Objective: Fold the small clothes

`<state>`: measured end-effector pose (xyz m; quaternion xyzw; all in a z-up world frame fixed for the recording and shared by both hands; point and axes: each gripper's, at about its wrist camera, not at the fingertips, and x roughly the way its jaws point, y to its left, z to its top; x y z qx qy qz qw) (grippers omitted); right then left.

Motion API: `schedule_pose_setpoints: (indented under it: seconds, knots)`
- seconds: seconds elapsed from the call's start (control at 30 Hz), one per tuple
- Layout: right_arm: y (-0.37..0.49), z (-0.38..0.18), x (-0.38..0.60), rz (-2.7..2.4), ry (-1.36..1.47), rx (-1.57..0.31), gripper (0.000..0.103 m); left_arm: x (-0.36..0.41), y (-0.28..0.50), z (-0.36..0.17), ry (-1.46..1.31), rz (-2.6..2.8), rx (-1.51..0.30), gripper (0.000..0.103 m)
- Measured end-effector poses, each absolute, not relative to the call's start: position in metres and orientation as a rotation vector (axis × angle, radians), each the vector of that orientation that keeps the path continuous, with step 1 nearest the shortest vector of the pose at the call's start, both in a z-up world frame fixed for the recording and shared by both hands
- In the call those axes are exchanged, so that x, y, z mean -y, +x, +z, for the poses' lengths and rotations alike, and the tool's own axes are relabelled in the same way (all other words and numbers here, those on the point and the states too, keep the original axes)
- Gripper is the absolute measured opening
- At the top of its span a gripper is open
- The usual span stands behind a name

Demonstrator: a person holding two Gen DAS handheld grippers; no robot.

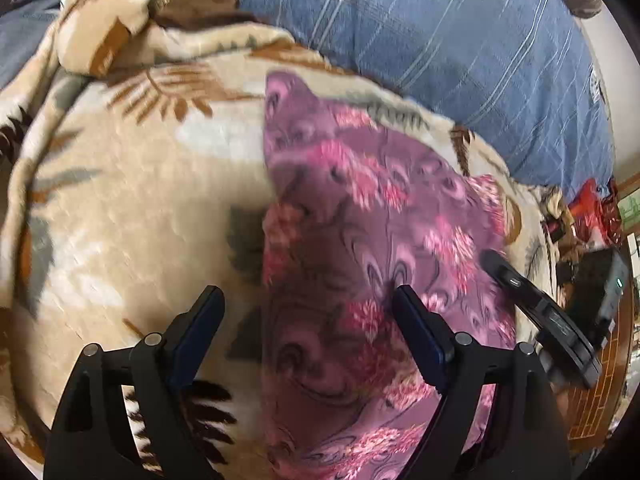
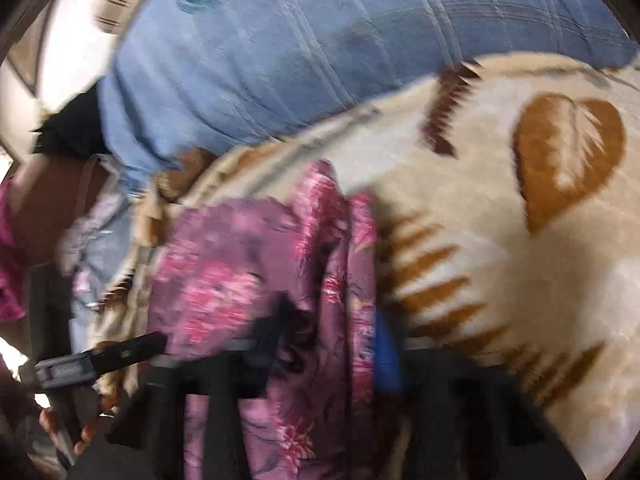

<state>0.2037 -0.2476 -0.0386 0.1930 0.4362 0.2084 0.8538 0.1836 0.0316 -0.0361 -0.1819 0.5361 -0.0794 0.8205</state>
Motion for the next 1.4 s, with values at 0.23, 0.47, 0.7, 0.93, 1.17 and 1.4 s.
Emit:
schedule_pose_setpoints:
  seconds: [0.23,0.47,0.7,0.93,1.17,1.4]
  knots:
    - [0.199,-0.051,0.260,0.392,0.416,-0.929,0.019,-0.022,0.200,-0.051,-0.313,-0.123,-1.138,0.089]
    - [0.200,-0.025,0.279,0.461,0.558,-0.787,0.024,-0.030,0.200,-0.050,-0.353,-0.147,-1.137,0.089]
    - [0.203,-0.041,0.249,0.450,0.368,-0.901,0.030,-0.030,0.194,-0.049,-0.345,-0.162,-1.134,0.089]
    - [0.192,-0.038,0.260,0.594,0.474,-0.915,0.008,-0.027,0.196,-0.046,-0.369,-0.155,-1.144,0.089]
    - [0.192,-0.046,0.266,0.479,0.449,-0.872,0.007,-0.019,0.203,-0.048,-0.300,-0.108,-1.125,0.089]
    - [0.174,-0.027,0.268,0.448,0.456,-0.813,0.017,-0.018,0.199,-0.044,-0.259,-0.091,-1.103,0.089]
